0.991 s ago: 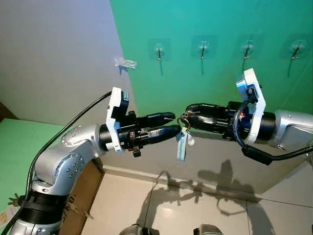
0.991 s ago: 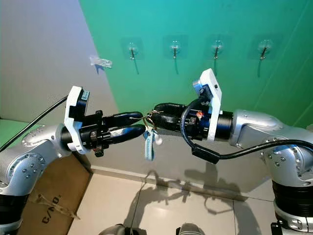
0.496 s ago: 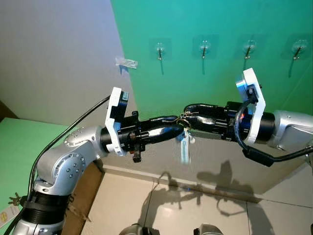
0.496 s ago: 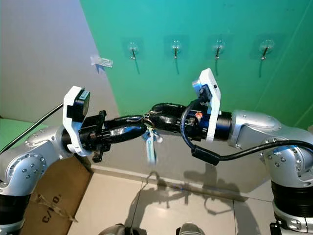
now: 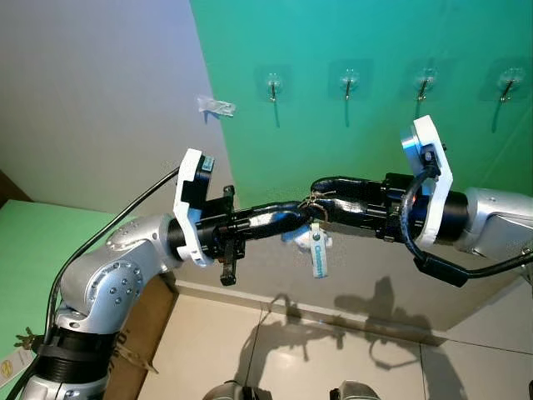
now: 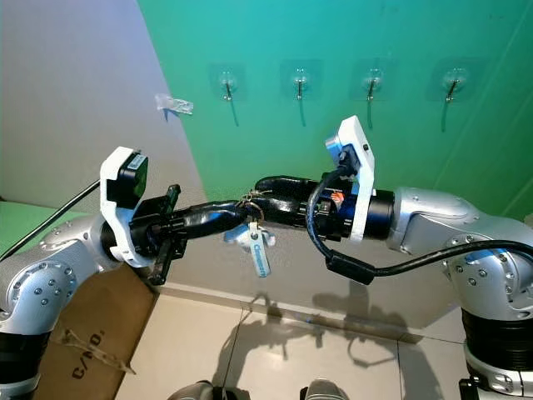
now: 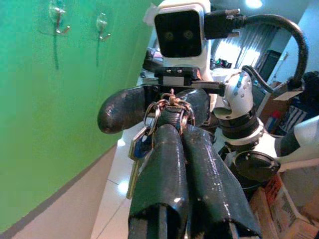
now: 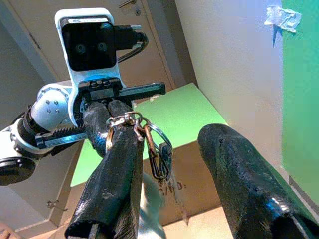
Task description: Hang keys on a hook
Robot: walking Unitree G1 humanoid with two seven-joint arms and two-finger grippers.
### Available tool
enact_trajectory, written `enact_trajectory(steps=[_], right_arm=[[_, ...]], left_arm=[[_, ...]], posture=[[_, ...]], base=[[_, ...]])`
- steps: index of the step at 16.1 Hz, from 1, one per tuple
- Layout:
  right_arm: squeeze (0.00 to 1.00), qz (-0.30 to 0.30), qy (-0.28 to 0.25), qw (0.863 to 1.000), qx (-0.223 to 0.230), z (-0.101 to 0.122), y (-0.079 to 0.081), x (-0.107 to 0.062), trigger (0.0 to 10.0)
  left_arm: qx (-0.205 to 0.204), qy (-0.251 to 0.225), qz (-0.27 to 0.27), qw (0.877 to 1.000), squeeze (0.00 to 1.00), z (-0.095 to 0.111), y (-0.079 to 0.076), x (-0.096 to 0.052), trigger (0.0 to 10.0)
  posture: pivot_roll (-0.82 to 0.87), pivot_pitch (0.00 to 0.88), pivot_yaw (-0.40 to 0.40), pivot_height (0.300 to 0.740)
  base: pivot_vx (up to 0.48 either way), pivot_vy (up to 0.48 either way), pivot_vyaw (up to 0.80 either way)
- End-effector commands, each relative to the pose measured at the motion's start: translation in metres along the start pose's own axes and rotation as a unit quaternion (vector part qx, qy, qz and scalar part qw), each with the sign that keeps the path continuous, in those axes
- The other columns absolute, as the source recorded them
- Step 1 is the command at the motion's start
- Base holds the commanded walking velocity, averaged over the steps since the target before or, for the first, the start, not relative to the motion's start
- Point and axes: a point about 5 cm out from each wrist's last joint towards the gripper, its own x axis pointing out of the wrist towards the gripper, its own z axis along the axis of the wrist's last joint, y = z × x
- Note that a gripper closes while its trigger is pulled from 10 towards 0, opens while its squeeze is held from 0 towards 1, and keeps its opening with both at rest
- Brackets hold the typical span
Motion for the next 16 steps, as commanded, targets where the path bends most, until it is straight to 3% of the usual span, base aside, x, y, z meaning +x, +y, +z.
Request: enact_trajectory(steps=[1, 5, 7, 8, 9, 13, 15, 16], right_arm=[[0.00, -0.001, 0.001, 1.000, -0.005, 0.002, 0.001, 0.003, 10.0], [0.00, -0.033, 0.004, 0.999, -0.006, -0.003, -0.007, 0.003, 10.0], [0.00, -0.122, 0.003, 0.992, -0.033, -0.005, -0.026, 0.004, 10.0], [0.84, -0.153, -0.002, 0.988, -0.033, -0.005, -0.034, 0.005, 10.0], [1.00, -0.194, -0.009, 0.980, -0.034, -0.004, -0.043, 0.005, 10.0], [1.00, -0.314, -0.011, 0.943, -0.108, 0.001, -0.063, 0.006, 10.0], [1.00, -0.401, 0.016, 0.896, -0.188, -0.005, -0.076, 0.007, 10.0], [1.00, -0.425, 0.017, 0.882, -0.202, -0.009, -0.080, 0.006, 10.0]], left_arm=[[0.013, -0.004, 0.017, 1.000, 0.00, 0.004, 0.003, -0.003, 0.0], [0.022, -0.009, 0.032, 0.999, 0.00, 0.002, 0.003, 0.000, 0.0], [0.022, -0.013, 0.037, 0.999, 0.00, 0.004, 0.003, 0.001, 0.0], [0.023, -0.014, 0.038, 0.999, 0.00, 0.004, 0.003, 0.001, 0.0], [0.023, -0.015, 0.038, 0.999, 0.00, 0.005, 0.003, 0.001, 0.0], [0.022, -0.016, 0.046, 0.999, 0.00, 0.006, 0.004, 0.000, 0.0], [0.023, -0.016, 0.050, 0.998, 0.00, 0.006, 0.006, 0.000, 0.0], [0.024, -0.015, 0.056, 0.998, 0.00, 0.007, 0.008, -0.001, 0.0]], posture=[[-0.27, 0.058, 0.115, 0.720], [-0.27, 0.068, 0.117, 0.720], [-0.27, 0.069, 0.117, 0.720], [-0.27, 0.069, 0.116, 0.720], [-0.27, 0.070, 0.117, 0.720], [-0.27, 0.073, 0.117, 0.720], [-0.27, 0.072, 0.117, 0.720], [-0.27, 0.071, 0.116, 0.720]], base=[[0.000, 0.000, 0.00], [0.000, 0.000, 0.00], [0.000, 0.000, 0.00], [0.000, 0.000, 0.00], [0.000, 0.000, 0.00], [0.000, 0.000, 0.00], [0.000, 0.000, 0.00], [0.000, 0.000, 0.00]])
